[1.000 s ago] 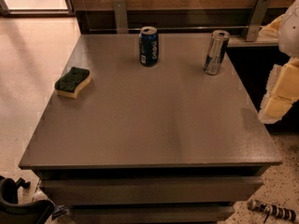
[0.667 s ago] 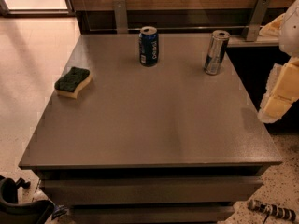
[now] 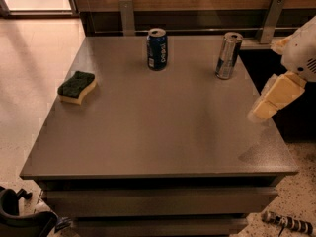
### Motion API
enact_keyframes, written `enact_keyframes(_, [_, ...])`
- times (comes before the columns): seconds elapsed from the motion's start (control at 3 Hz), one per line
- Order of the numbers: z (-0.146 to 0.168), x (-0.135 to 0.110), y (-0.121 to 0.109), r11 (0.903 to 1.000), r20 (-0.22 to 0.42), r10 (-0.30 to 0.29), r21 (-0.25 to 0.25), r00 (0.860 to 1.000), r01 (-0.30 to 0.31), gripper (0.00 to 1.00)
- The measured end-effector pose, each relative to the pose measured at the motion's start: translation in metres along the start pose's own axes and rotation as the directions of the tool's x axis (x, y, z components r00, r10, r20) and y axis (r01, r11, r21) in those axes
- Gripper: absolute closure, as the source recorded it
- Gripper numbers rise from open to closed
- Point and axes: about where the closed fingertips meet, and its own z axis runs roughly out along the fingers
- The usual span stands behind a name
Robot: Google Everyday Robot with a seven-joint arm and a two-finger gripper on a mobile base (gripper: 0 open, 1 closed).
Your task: Move redbull can near sponge
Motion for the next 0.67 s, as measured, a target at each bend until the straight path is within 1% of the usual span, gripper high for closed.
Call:
enact_keyframes(0.33, [0.049, 0.003, -0.022, 0.9846, 0.145, 0.174, -0.006, 0.974, -0.175, 0.0])
enact_keyframes(0.67, [0.076, 0.007, -0.041, 0.9525, 0.268, 0.288, 0.02, 0.919, -0.304, 0.0])
